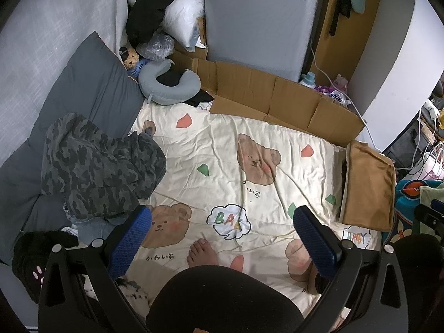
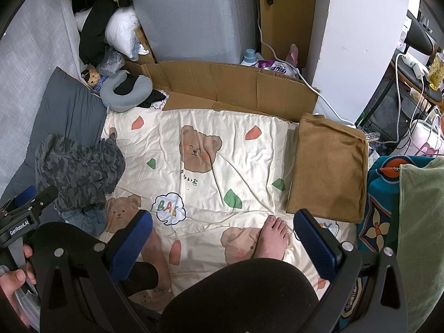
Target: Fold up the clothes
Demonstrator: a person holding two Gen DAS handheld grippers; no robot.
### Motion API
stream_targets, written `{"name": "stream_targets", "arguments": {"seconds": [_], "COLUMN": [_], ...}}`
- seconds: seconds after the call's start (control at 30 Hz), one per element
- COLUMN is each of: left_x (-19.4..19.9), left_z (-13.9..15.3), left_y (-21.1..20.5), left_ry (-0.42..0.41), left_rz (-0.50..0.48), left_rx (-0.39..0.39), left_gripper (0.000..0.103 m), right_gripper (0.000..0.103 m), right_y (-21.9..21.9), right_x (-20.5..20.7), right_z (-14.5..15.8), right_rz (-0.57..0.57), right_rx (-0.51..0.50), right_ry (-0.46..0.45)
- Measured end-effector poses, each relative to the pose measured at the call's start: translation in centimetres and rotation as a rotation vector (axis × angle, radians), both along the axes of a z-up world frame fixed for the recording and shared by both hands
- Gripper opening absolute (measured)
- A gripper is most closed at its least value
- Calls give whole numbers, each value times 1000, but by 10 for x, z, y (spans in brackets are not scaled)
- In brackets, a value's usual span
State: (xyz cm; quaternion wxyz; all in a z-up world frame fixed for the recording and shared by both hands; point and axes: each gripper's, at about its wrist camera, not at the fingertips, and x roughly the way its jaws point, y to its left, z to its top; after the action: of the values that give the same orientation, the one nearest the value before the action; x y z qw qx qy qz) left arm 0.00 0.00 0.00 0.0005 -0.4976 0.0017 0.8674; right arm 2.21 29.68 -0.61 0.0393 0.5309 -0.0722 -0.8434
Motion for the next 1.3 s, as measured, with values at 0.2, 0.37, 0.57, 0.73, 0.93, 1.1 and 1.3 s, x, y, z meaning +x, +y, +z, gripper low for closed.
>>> {"name": "stream_targets", "arguments": {"seconds": [0.2,0.37,0.57,0.73,0.93,1.1,1.3], "left_x": [0,0,0,1,1,1,2], "left_z": [0,1,0,1,2,1,1], "left_y": [0,0,0,-1,1,0,1], "left_ry": [3,3,4,6,9,9,10], "left_rz": [0,1,0,-2,-3,-3,-3], "left_rx": [0,2,7,10,11,11,8], "left_gripper": [102,102,102,102,102,102,102], "right_gripper": [102,102,102,102,102,102,102], "right_y": [0,-1,1,0,2,0,1], "right_x": [1,1,1,1,0,0,0], "right_z": [0,0,0,0,-1,0,0], "right_rz": [0,0,1,6,8,10,9], "right_rx": [-1,1,2,0,-2,-1,-3], "right_ry": [-1,-2,0,0,2,0,0]}}
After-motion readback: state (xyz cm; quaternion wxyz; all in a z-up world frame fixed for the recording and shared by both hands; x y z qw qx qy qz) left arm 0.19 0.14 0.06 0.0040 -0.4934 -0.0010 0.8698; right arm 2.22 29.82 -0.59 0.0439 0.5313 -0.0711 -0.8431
